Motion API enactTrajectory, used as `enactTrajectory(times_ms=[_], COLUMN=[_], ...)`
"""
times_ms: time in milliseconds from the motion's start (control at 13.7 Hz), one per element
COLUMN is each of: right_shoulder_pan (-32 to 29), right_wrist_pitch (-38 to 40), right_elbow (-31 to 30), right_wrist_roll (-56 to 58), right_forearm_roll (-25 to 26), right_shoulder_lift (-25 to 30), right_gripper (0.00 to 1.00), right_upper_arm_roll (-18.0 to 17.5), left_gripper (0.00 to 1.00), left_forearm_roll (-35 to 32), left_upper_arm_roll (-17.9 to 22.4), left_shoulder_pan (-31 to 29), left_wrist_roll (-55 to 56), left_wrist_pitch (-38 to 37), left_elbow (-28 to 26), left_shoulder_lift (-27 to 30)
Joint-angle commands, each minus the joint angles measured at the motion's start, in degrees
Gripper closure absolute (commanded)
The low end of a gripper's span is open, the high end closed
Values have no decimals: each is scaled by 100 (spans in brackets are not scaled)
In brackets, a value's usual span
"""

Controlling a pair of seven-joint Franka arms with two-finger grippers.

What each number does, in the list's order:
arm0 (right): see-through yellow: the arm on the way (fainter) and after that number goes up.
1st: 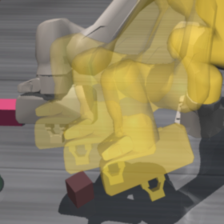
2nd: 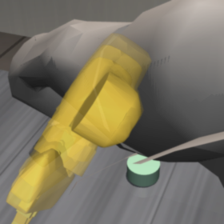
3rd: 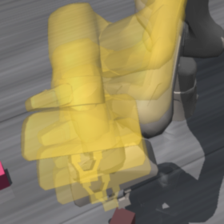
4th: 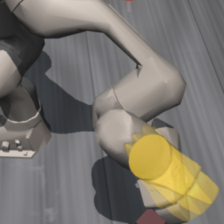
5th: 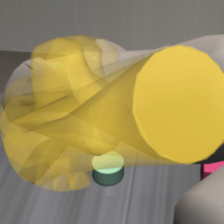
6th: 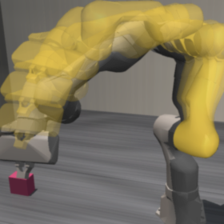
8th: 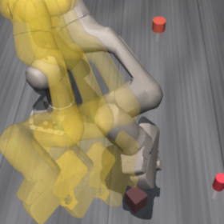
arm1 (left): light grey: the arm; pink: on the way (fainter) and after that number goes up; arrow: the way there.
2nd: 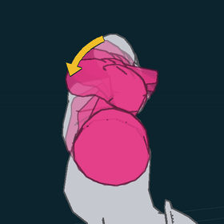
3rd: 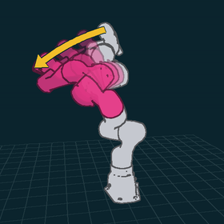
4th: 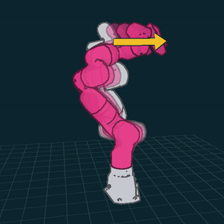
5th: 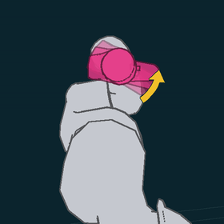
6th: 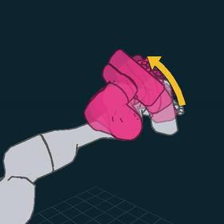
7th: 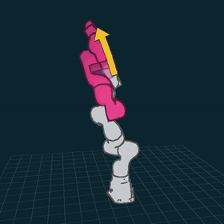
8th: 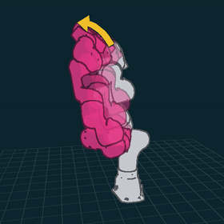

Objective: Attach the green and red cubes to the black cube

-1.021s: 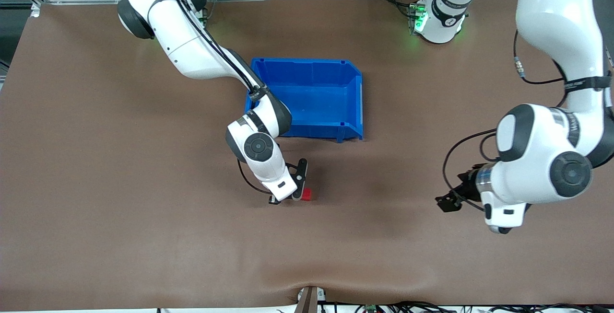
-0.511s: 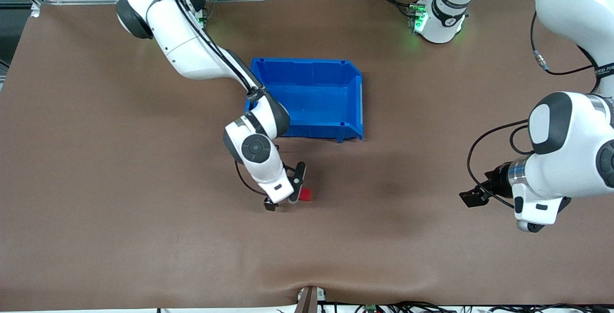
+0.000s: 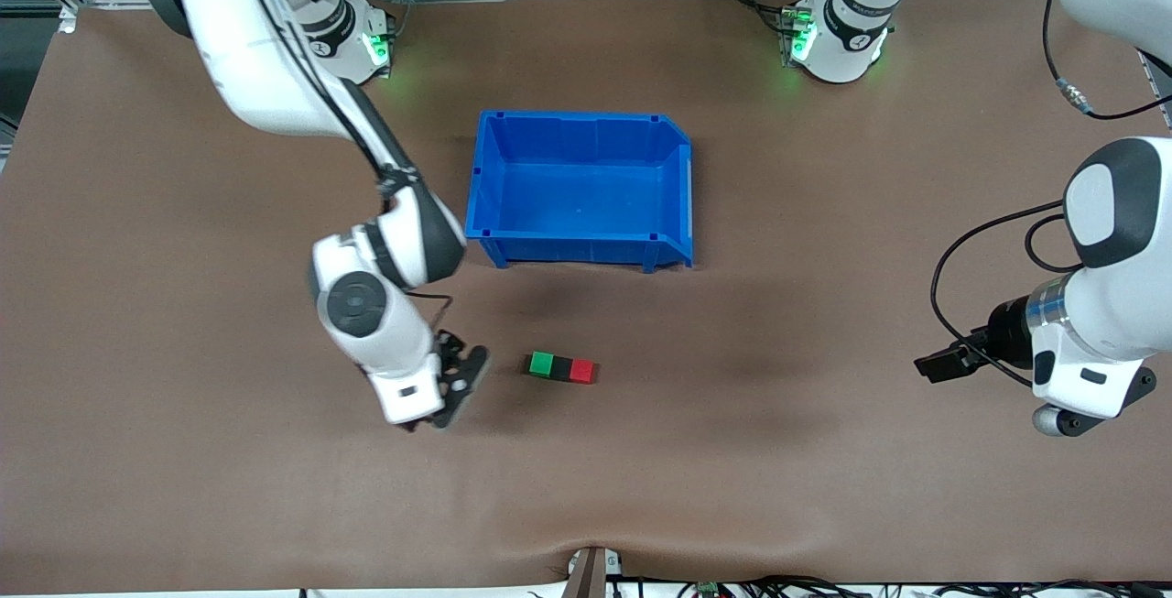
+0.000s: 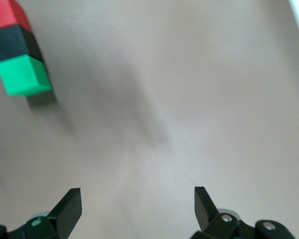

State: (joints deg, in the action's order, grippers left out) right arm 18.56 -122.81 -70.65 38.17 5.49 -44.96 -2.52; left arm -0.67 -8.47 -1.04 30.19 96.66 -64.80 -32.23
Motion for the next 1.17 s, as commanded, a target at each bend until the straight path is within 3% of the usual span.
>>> enactTrajectory(times_ms=[0,365,584,803,1021,1094], right_shoulder_pan=[-501,-1379,-1899,-2006,-1690,-1689], right_wrist_pitch=[483,1520,2223,2927,2964,2990], right_elbow=[-441,-458,-598,-765,-1720,-1985], right_wrist_roll=[-117,-125,-134,-992,-1932,-2240], right_forearm_roll=[4,-39,-461,-470,-453,-453], right_shoulder_lift=[855,1910,2516,3148,4159,4423], right_gripper=[0,0,0,0,0,0], right_upper_arm_roll=[-91,-117,-100,40,444,480], left_gripper=[0,0,0,0,0,0], left_forearm_roll=[-65,-118,-100,-65,-30,-21], left_upper_arm_roll=[-145,-181,-121,64,108,152], left_shoulder_pan=[-264,-134,-125,-10,16,33], left_wrist_roll=[-556,-857,-1602,-1798,-1833,-1833], left_wrist_pitch=[-33,-551,-1016,-1632,-1625,-1624], left_elbow=[-191,-243,-340,-454,-1602,-1745], left_shoulder_lift=[252,822,1305,1815,2920,3115])
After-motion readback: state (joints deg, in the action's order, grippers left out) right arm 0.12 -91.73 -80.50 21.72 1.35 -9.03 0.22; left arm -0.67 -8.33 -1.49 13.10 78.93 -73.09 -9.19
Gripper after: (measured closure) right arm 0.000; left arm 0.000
